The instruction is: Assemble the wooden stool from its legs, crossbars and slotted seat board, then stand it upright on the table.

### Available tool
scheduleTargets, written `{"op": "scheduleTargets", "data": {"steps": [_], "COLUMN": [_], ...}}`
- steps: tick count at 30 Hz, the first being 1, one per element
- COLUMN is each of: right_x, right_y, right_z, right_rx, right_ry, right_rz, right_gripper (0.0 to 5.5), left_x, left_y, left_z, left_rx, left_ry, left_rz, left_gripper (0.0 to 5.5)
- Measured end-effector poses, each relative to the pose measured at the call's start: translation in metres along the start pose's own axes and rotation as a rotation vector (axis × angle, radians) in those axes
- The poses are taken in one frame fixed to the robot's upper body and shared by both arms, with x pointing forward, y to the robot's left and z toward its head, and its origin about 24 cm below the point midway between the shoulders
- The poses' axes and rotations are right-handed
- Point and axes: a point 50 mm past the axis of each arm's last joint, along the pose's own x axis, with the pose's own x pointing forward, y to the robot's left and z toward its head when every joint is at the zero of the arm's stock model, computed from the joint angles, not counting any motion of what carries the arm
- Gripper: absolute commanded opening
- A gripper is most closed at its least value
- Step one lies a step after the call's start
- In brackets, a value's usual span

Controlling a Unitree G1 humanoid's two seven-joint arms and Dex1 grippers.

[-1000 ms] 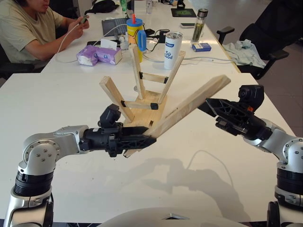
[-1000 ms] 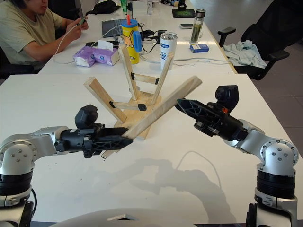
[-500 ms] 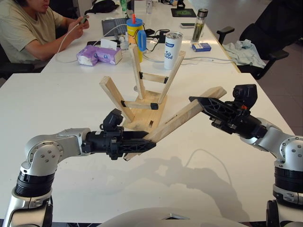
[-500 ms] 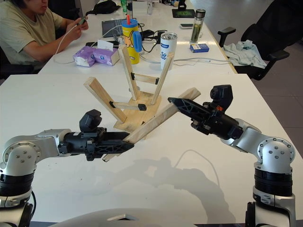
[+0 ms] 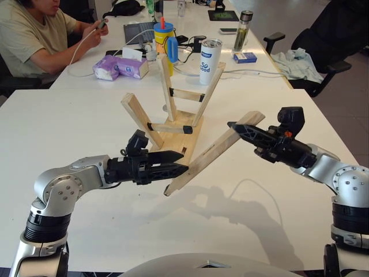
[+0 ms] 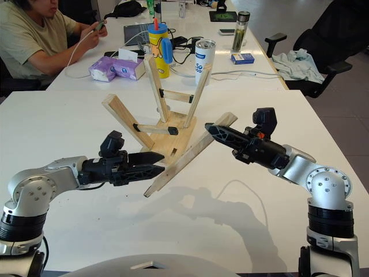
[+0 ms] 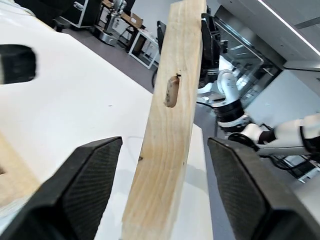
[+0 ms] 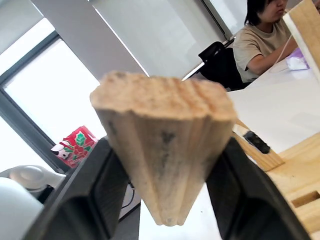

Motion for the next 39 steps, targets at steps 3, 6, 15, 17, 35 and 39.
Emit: {"op": "scheduleTargets", "data": {"steps": [3,6,15,17,35,39], "right_x": [0.002,0.009,0.033,0.034,0.057,0.059], "right_y": [-0.016,-0.030,-0.053,-0.055,-0.050,-0.049], "right_z": [0.009,0.017,0.029,0.032,0.048,0.048], "right_rx": [-0.109,-0.189,-0.357,-0.379,-0.604,-0.637], "right_ry": [0.003,0.007,0.089,0.100,0.283,0.306], "right_rz": [-0.079,-0.108,-0.074,-0.070,-0.005,-0.004], "right_gripper": [2.07,2.07,2.07,2.07,2.07,2.07], "left_x": [-0.002,0.004,0.047,0.049,0.054,0.054], "left_y": [0.030,0.050,0.076,0.078,0.077,0.077], "left_z": [-0.010,-0.024,-0.051,-0.052,-0.055,-0.056], "left_rx": [0.060,0.112,0.330,0.364,0.398,0.393], "left_ry": [0.002,0.043,0.215,0.236,0.265,0.261], "left_rz": [0.228,0.356,0.414,0.415,0.416,0.421], "left_gripper": [3.19,3.19,3.19,3.19,3.19,3.19]}}
